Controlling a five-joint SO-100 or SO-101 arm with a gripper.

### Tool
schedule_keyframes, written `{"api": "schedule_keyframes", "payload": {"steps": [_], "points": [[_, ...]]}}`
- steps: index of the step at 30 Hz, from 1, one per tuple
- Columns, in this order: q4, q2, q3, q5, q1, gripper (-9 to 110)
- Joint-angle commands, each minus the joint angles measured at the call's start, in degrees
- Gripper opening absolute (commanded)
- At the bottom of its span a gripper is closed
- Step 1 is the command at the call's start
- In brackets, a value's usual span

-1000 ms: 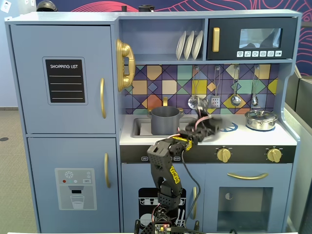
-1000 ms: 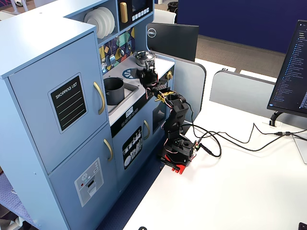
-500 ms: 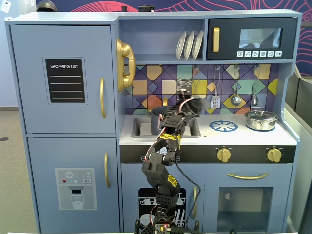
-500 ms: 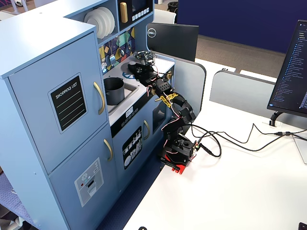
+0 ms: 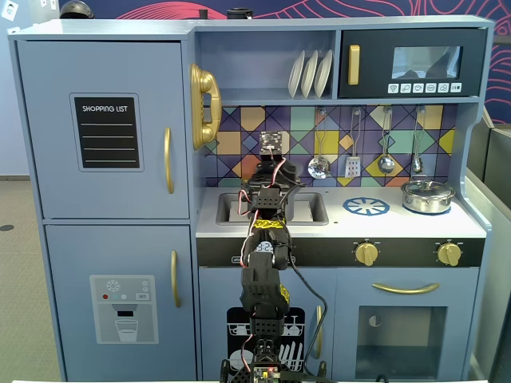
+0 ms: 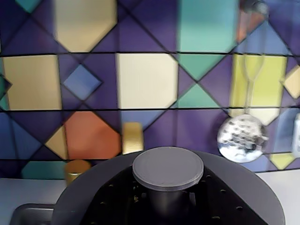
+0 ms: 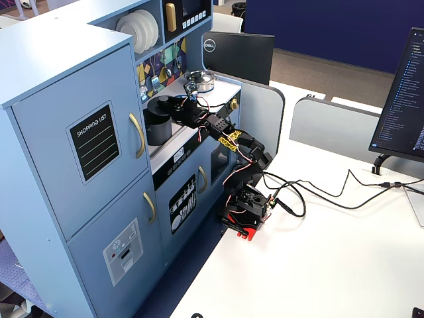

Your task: Pick up the lid from the counter and put it on the gray recipient

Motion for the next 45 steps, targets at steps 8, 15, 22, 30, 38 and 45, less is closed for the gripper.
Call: {"api": "schedule_keyframes", "payload": {"steps": [8,15,22,30,38,45], "points": [[-5.4,-4.9,-1.5,-0.4,-1.6,0],[-6.8,-7.3,-1.3,-0.1,-1.8,0],[-8.0,-8.3,-0.6,0.0,-2.5,0],[-8.3,-8.2,0.6,0.0,-4.0,0],[-9.1,-7.3,3.4,-0.8,-4.2,1],[-8.1,-2.0,10.6,-0.9,-2.2,18]]}}
